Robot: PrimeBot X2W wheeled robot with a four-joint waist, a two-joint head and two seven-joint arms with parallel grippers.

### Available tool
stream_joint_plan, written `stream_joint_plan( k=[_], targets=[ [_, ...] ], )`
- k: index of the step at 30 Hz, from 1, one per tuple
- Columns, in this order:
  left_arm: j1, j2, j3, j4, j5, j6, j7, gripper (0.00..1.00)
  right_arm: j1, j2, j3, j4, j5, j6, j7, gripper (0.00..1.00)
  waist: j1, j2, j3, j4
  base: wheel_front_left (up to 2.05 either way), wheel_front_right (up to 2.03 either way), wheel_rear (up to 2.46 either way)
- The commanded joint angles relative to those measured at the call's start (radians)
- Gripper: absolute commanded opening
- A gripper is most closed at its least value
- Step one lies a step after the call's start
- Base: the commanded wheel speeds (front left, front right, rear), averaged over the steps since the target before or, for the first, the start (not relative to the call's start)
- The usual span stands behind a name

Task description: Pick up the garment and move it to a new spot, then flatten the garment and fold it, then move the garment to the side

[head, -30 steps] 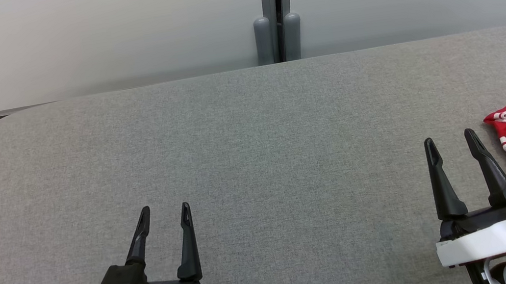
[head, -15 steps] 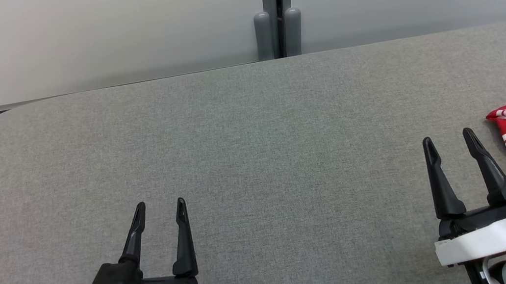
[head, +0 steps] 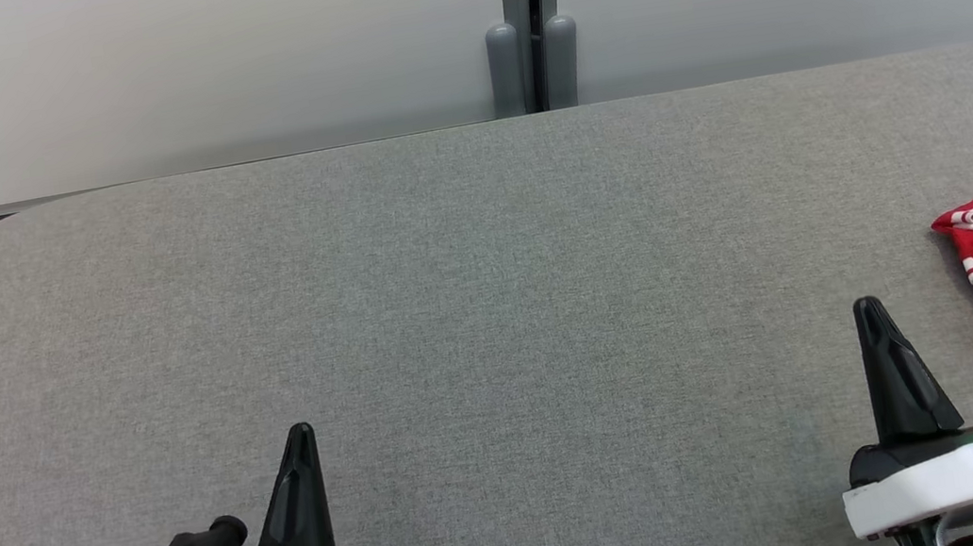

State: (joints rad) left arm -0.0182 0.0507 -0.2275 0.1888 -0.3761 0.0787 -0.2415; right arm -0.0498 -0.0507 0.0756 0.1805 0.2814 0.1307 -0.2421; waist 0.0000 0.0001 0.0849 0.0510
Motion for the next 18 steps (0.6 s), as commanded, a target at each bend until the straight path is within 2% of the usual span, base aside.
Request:
stream_joint_plan(
  k=[1, 18],
  targets=[
    [-0.019, 0.007, 0.012, -0.015, -0.044, -0.010, 0.006, 0.00, -0.017, -0.008, -0.005, -0.013, 0.049, 0.000, 0.009, 0.00, 0.0000, -0.0001, -0.001, -0.001, 0.00, 0.00, 0.00],
    [-0.041, 0.024, 0.062, 0.008, -0.336, -0.058, 0.066, 0.00, -0.030, -0.021, -0.028, 0.004, 0.356, 0.000, 0.073, 0.00, 0.0000, -0.0001, -0.013, -0.008, 0.00, 0.00, 0.00]
  ],
)
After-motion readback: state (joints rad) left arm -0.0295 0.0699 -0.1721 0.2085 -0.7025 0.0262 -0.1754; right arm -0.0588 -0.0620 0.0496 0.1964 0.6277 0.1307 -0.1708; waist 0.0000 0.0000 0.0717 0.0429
